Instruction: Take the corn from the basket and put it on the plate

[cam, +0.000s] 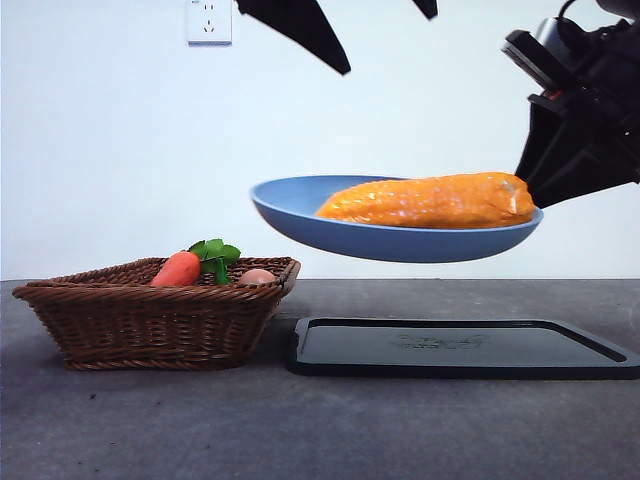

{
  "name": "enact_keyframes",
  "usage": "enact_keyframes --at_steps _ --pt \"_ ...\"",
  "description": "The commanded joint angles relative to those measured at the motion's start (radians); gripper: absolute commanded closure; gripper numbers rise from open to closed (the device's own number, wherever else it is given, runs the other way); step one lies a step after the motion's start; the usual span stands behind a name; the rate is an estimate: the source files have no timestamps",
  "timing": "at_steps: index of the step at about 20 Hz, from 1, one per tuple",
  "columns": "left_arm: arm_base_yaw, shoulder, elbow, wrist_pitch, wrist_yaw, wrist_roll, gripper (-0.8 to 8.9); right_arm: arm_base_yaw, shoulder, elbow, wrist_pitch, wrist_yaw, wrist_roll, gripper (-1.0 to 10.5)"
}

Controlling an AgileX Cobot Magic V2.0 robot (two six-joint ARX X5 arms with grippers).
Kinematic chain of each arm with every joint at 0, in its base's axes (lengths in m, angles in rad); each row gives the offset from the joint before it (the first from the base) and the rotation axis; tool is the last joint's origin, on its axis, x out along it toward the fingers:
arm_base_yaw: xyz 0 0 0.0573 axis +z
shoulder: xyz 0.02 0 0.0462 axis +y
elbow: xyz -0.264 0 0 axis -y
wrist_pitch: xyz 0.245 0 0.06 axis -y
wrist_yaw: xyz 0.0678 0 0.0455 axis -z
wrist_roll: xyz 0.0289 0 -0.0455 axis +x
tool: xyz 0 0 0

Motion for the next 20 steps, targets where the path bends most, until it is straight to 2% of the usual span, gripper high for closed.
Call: enact_keyframes --at_steps 1,10,15,20 --pt "-0.006 0.013 0.061 -0.012 -0.002 0.017 3.82 -0.034 0.041 0.021 0.035 -0.004 -0.021 9.4" --pt "-0.006 0.013 0.109 -0.053 -0.002 0.013 3.83 -0.157 0.306 0.045 0.164 -0.005 -0.020 9.4" --pt "-0.006 0.013 0.109 -0.053 -0.002 0.007 3.83 -0.167 0.415 0.110 0.163 -0.006 -0.027 9.4" --pt "-0.006 0.013 0.109 -0.052 -0.002 0.007 3.83 -0.167 0.427 0.115 0.156 0.000 -0.048 9.4"
